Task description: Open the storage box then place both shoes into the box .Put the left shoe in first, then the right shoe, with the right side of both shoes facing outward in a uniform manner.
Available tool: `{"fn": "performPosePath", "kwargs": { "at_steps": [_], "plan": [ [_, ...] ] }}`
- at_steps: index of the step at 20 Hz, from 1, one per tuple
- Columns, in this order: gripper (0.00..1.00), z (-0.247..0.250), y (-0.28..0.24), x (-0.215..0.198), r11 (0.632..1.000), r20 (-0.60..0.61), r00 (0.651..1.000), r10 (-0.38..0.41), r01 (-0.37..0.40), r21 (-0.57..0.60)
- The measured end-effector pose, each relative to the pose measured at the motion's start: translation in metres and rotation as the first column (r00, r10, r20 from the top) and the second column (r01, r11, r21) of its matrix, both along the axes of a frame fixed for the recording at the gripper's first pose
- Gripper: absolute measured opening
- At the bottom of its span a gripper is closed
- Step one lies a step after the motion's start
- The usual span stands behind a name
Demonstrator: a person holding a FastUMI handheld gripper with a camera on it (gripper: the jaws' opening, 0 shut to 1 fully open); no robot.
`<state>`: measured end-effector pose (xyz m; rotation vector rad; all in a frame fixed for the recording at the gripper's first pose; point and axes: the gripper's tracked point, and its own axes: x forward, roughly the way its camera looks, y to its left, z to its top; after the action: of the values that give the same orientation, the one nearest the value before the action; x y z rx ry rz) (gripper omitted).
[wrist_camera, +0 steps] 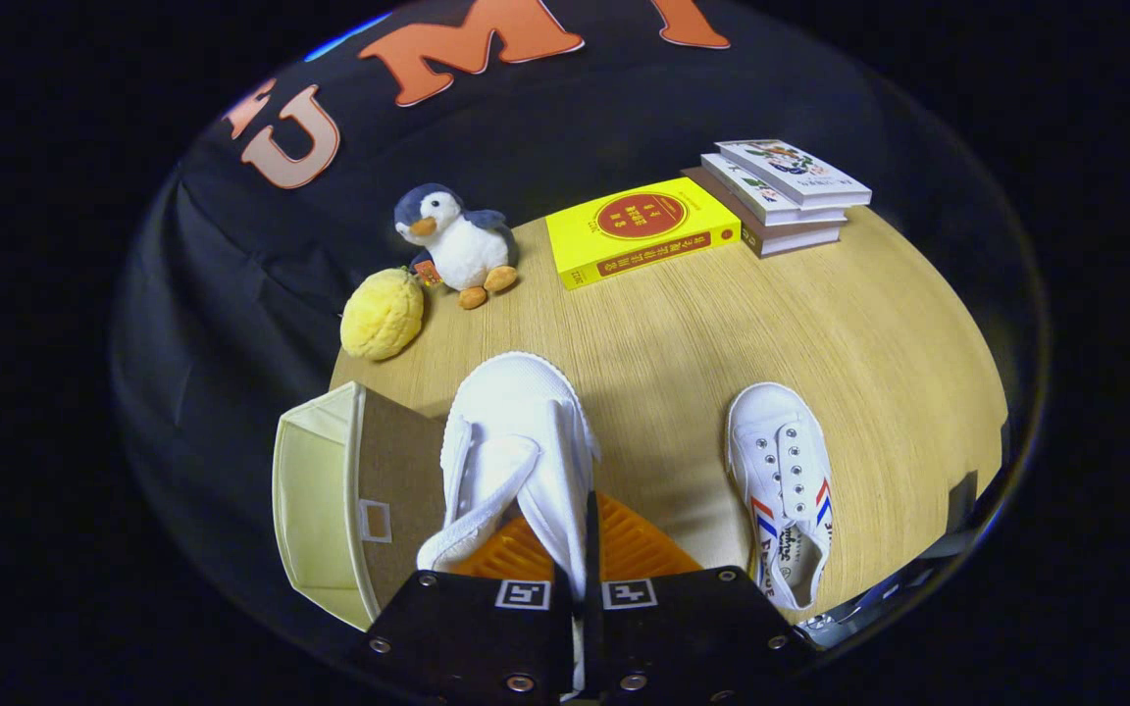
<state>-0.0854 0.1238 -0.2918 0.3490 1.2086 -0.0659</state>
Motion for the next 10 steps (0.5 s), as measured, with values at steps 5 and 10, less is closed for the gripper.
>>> {"fn": "performPosePath", "kwargs": {
  "at_steps": [5, 10],
  "plan": [
    [0.05, 0.045, 0.031, 0.014, 0.999, 0.02, 0.999, 0.03, -0.031, 0.032],
    [0.05, 0.051, 0.084, 0.021, 0.994, 0.03, 0.996, 0.08, -0.082, 0.069]
  ]
}}
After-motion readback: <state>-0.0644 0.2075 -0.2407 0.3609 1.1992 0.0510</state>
